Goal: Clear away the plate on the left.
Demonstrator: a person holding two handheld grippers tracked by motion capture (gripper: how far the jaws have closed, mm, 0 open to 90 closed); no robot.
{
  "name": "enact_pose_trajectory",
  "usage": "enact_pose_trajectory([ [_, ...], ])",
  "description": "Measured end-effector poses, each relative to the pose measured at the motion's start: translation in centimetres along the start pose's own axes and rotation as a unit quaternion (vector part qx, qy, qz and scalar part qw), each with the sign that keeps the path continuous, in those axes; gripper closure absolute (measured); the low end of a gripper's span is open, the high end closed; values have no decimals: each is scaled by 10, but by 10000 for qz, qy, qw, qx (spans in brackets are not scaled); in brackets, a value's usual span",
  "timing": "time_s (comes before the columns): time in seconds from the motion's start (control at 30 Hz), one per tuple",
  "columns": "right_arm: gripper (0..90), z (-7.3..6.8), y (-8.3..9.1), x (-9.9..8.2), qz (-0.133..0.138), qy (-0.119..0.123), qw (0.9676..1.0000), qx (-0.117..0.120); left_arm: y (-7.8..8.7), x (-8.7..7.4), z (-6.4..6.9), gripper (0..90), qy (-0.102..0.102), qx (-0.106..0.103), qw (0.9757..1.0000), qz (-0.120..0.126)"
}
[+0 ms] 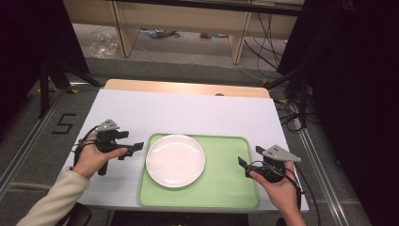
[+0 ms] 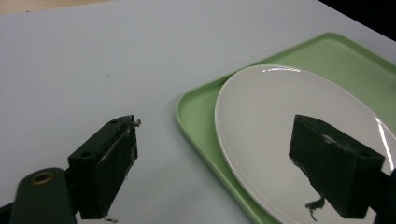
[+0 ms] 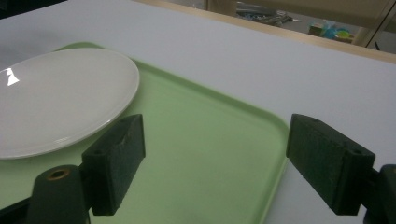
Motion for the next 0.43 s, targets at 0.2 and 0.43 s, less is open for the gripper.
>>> enact_pose_trajectory([
  [0.2,205,0,-1,0,5,28,10000,2,6,-6,-7,150,30,77,10000,33],
  [0.43,205,0,-3,0,77,8,10000,24,2,-6,-2,201,149,-131,9998,27],
])
Point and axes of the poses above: each handheld gripper's, and its own axes: y roughly backward along the jaws, x roughly out of its top, z roughly to its right, the point moved 6 cm from there along -y, roughly forward along the jaws, and after that the axes turned 12 degrees about y, right-handed, at the moved point
